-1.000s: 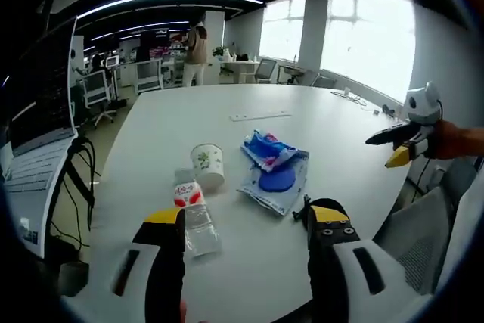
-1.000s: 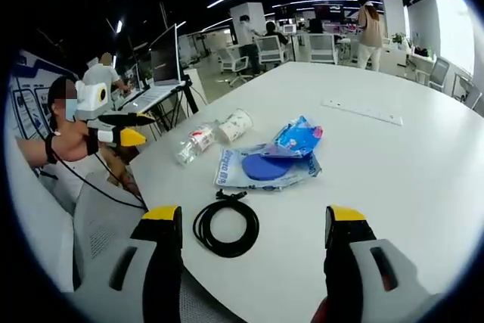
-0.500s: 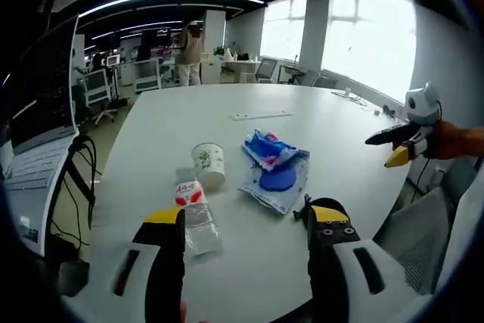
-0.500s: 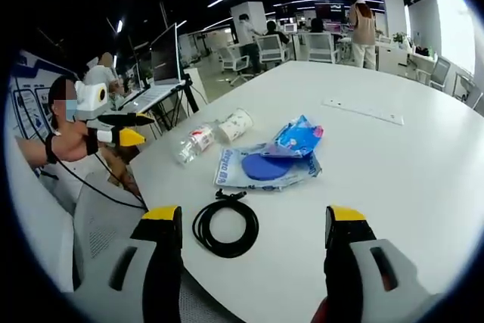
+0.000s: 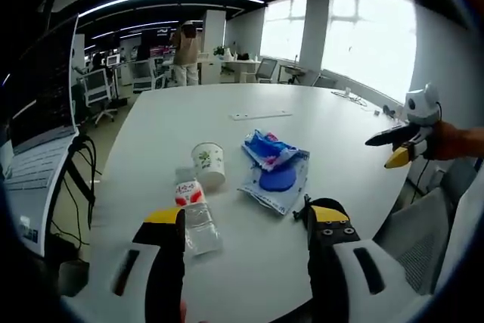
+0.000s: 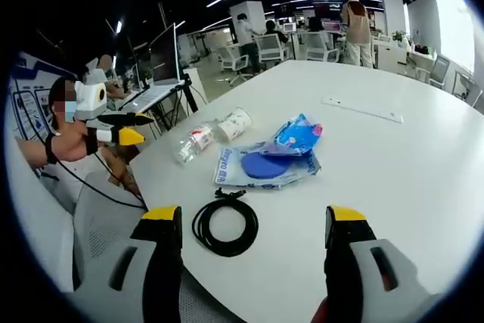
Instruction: Arrange the tabletop items into an orderly group along one side of the table until the central work area is clear of visible clutter.
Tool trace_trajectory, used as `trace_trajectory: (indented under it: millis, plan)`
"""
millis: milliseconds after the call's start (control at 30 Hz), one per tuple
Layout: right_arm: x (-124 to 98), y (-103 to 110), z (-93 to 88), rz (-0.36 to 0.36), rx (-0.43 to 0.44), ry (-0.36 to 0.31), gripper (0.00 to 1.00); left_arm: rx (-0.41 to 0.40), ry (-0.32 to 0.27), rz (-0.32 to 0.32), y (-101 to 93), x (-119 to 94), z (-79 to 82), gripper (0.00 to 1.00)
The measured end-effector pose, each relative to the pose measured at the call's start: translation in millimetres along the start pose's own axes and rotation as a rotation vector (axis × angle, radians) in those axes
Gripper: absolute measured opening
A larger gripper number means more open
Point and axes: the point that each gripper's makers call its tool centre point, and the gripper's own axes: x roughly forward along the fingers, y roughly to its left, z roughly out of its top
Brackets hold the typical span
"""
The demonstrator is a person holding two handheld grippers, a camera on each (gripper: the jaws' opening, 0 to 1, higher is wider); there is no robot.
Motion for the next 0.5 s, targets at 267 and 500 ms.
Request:
trace_trajectory:
  millis: [267,500]
  plan:
    - [0.8,2.2,-3.2,0.006,-0.002,0.010,0.78,-0.001,0.000,-0.003,-1.5,0.2,0.0,0.66]
    - [0.8,2.0,-3.2,0.006,-0.001,0.009,0.78,-0.002,-0.001,-0.003,-1.5,-0.7,-0.1,0.66]
